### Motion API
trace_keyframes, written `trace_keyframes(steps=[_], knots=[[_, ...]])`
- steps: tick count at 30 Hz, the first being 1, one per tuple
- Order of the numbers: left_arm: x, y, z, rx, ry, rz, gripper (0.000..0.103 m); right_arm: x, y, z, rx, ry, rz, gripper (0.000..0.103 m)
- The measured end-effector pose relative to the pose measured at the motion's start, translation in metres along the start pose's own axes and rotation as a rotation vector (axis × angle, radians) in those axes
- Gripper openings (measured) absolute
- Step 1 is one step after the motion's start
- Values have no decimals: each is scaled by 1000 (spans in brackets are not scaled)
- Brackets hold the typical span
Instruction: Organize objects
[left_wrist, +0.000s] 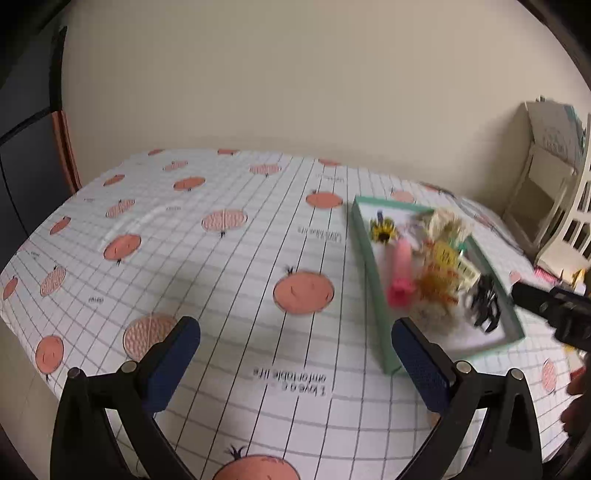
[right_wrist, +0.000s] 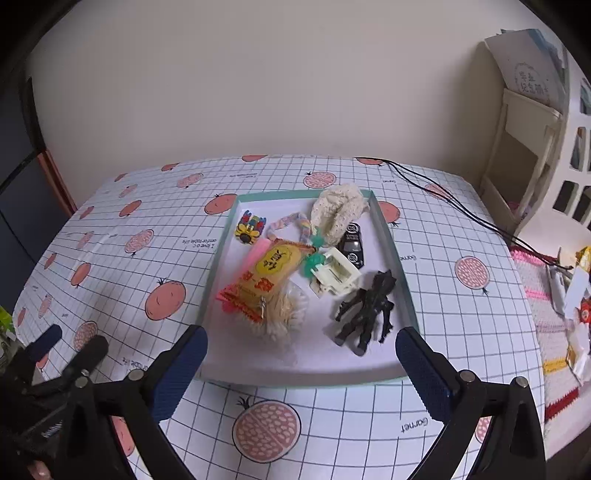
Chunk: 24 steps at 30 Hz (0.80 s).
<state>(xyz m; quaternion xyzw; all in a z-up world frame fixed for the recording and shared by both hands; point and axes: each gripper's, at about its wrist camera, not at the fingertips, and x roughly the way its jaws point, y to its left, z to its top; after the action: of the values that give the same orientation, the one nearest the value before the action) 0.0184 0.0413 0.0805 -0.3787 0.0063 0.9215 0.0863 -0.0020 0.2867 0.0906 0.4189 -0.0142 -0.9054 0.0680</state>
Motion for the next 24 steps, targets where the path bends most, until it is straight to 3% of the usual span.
trace_keyframes(steps=[12, 24], knots=[[8, 5, -26, 42, 26, 56, 103, -1, -5, -32, 30, -1, 13, 103], [33, -2, -52, 87, 110, 84, 103, 24, 5, -67, 5, 78, -9, 103]])
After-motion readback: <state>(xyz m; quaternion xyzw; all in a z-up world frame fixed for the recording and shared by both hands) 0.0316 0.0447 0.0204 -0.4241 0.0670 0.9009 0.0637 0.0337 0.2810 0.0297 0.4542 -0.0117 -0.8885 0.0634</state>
